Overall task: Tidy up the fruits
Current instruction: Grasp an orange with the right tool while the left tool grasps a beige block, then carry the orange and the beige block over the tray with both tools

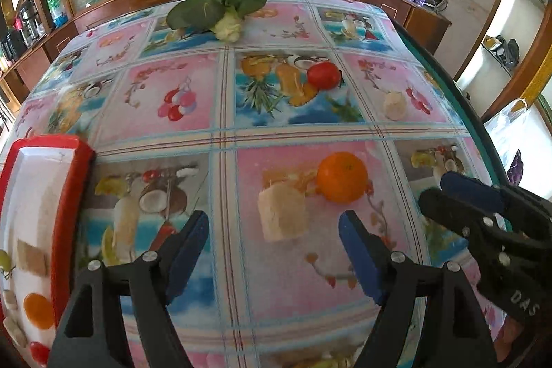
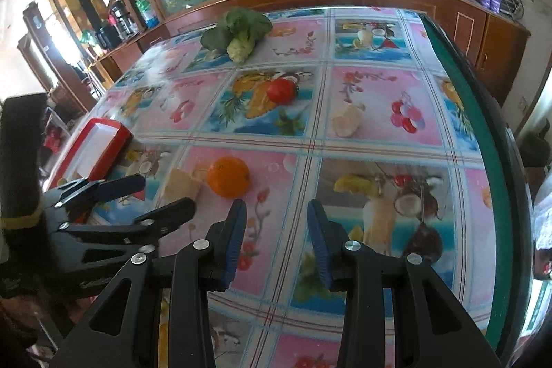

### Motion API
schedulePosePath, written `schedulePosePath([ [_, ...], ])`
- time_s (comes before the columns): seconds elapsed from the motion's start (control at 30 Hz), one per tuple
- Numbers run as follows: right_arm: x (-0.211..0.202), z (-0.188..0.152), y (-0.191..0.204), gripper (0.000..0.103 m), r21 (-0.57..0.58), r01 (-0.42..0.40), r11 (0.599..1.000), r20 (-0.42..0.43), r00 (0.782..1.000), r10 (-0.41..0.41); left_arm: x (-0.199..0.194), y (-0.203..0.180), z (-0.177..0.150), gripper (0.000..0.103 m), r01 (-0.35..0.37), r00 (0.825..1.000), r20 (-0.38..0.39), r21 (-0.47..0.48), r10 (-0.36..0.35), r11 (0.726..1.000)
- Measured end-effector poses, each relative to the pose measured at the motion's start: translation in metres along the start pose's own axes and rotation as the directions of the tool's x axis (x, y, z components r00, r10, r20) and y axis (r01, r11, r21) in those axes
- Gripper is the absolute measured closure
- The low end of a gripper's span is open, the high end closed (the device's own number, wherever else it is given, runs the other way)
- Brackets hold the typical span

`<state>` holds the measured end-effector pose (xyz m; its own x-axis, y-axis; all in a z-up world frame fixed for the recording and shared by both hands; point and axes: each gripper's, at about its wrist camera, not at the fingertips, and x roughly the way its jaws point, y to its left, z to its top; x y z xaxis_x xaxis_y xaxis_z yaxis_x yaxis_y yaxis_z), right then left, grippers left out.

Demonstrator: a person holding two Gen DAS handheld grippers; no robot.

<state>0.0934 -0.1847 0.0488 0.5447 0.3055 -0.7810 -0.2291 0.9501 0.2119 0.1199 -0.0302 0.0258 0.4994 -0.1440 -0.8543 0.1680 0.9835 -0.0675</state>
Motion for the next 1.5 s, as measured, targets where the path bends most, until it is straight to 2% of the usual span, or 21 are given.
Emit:
schedulePosePath([
  [0.03, 0.001, -0.001, -0.001, 0.067, 0.0, -0.001, 1.0, -0.001, 1.0, 0.001, 0.003, 0.0, 0.001, 0.023, -0.001, 1.0, 0.003, 0.005, 0.001, 1.0],
  [0.07, 0.002, -0.001, -0.003, 0.067, 0.003, -0.003, 1.0, -0.004, 1.0, 0.003, 0.005, 0.0, 0.002, 0.029, -0.002, 1.0, 0.005, 0.008, 0.002, 1.0],
  [0.1, 0.003, -0.002, -0.005, 0.067, 0.008, -0.005, 1.0, -0.008, 1.0, 0.005, 0.007, 0.0, 0.002, 0.039, 0.0, 1.0, 0.005, 0.011, 0.0, 1.0],
  [0.2, 0.006, -0.001, -0.008, 0.067, 0.01, 0.0, 1.0, -0.016, 1.0, 0.001, 0.011, 0.002, 0.0, 0.058, 0.004, 1.0, 0.014, 0.022, -0.005, 1.0],
  [0.23, 0.008, 0.0, -0.008, 0.067, 0.009, -0.003, 1.0, -0.018, 1.0, 0.003, 0.011, 0.003, 0.0, 0.06, 0.014, 1.0, 0.013, 0.024, -0.014, 1.0],
  [0.27, 0.009, 0.0, -0.007, 0.067, 0.005, -0.006, 1.0, -0.02, 1.0, 0.006, 0.01, 0.004, -0.001, 0.071, 0.021, 1.0, 0.016, 0.024, -0.021, 1.0],
  [0.47, 0.026, 0.007, 0.017, 0.066, -0.074, -0.026, 0.997, -0.035, 0.999, 0.024, 0.007, 0.017, -0.002, 0.072, 0.049, 0.999, 0.009, -0.009, -0.049, 0.999],
  [0.53, 0.031, 0.01, 0.025, 0.063, -0.098, -0.031, 0.995, -0.03, 0.999, 0.028, 0.005, 0.022, -0.004, 0.072, 0.043, 0.999, 0.007, -0.018, -0.043, 0.999],
  [0.77, 0.062, 0.016, 0.041, 0.061, -0.129, -0.05, 0.99, -0.098, 0.994, 0.037, 0.001, 0.038, -0.011, 0.072, 0.059, 0.998, -0.002, -0.058, -0.059, 0.997],
  [0.93, 0.064, 0.016, 0.051, 0.068, -0.187, 0.002, 0.982, -0.064, 0.998, -0.014, -0.001, 0.043, -0.015, 0.072, 0.076, 0.997, 0.001, -0.071, -0.076, 0.995],
  [1.07, 0.056, 0.012, 0.053, 0.068, -0.192, 0.035, 0.981, -0.052, 0.998, -0.046, -0.004, 0.046, -0.019, 0.072, 0.087, 0.996, -0.005, -0.076, -0.088, 0.993],
  [1.23, 0.034, -0.001, 0.047, 0.068, -0.153, 0.027, 0.988, -0.052, 0.998, -0.036, -0.014, 0.045, -0.032, 0.072, 0.083, 0.996, -0.004, -0.082, -0.084, 0.993],
  [1.5, -0.008, -0.042, 0.047, 0.068, -0.139, 0.068, 0.988, -0.038, 0.997, -0.073, -0.04, 0.039, -0.064, 0.072, 0.082, 0.997, 0.007, -0.068, -0.082, 0.994],
])
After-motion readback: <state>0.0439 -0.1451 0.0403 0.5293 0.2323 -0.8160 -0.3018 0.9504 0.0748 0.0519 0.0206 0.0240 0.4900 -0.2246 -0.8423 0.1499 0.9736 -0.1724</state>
